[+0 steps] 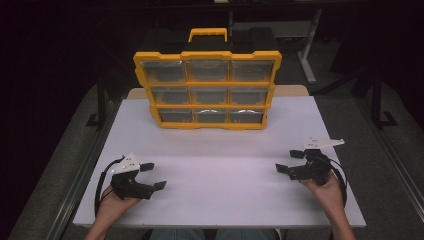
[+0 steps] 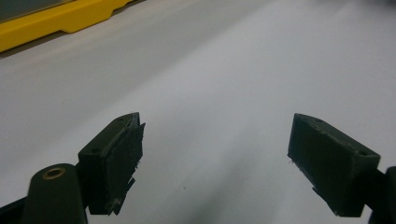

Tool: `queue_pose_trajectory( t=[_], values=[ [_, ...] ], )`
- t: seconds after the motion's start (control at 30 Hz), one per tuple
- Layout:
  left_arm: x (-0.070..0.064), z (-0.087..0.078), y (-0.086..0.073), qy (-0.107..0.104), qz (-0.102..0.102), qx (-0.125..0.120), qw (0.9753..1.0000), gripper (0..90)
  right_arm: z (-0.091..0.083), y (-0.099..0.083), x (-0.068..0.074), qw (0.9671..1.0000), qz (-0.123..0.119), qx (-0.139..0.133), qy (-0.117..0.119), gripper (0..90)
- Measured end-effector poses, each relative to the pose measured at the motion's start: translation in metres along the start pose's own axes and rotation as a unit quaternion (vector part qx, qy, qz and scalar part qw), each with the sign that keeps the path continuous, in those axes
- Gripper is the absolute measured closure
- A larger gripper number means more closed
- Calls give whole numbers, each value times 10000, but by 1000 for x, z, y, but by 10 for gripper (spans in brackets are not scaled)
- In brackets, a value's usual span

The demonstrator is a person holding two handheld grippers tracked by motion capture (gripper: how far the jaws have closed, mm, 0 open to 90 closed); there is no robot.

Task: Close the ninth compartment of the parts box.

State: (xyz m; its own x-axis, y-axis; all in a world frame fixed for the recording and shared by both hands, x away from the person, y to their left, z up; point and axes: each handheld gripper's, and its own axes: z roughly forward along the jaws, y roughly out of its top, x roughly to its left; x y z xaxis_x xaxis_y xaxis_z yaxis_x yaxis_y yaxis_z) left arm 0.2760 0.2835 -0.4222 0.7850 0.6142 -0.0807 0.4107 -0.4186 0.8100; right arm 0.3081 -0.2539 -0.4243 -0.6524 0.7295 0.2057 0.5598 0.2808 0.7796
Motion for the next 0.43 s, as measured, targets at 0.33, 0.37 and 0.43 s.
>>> queue_pose_trajectory(
  t=[0.33,0.37,0.43],
  values=[
    [1,1,-2,6,-4,72,10000,170,-3,-7,1,10000,-1,0,-26,144],
    [2,1,-3,11,-7,71,10000,170,-3,-7,1,10000,-5,0,-30,144],
    [2,2,-3,11,-7,69,10000,170,-2,-7,1,10000,-36,-10,-26,144]
  ],
)
